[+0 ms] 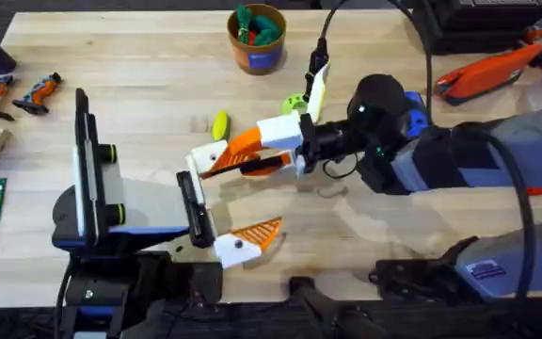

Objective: Pick up the gripper from the table and insert it into the empty holder that is missing its gripper. Then pick up a screw, insert it into the mounting hole, and use the screwdriver to tighten it. Finally, clean up the table by picking up the vegetable and placing it into the bucket.

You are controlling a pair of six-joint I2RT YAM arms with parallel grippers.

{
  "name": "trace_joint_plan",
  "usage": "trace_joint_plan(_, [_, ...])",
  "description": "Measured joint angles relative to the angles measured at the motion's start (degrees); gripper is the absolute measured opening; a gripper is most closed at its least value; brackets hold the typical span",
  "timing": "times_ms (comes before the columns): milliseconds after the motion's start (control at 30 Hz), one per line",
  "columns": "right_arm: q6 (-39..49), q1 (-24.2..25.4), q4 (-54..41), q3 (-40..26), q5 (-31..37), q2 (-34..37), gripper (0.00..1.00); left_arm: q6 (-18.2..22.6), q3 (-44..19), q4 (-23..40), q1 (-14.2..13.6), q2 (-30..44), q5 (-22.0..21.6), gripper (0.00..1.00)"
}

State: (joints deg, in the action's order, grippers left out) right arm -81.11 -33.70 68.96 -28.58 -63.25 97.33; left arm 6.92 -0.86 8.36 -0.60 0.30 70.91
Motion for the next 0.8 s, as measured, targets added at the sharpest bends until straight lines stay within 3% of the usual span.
trace_joint_plan(200, [4.4, 4.0, -11.4, 0.0, 0.3, -7.7, 0.841, 0.2, 0.0, 0.0, 0.0, 0.0, 0.0, 0.985])
trace_joint_plan(400, [18.2, 10.7, -41.1, -3.2, 0.5, -18.4, 0.842, 0.2, 0.0, 0.0, 0.0, 0.0, 0.0, 0.985])
trace_joint_plan(567, [34.5, 14.7, -71.1, -12.8, 4.2, -22.5, 0.843, 0.2, 0.0, 0.0, 0.0, 0.0, 0.0, 0.986])
trace_joint_plan(700, [48.1, 15.4, -93.7, -24.2, 12.4, -22.6, 0.845, 0.2, 0.0, 0.0, 0.0, 0.0, 0.0, 0.986])
trace_joint_plan(800, [56.1, 15.0, -104.2, -32.6, 19.0, -21.9, 0.844, 0.2, 0.0, 0.0, 0.0, 0.0, 0.0, 0.986])
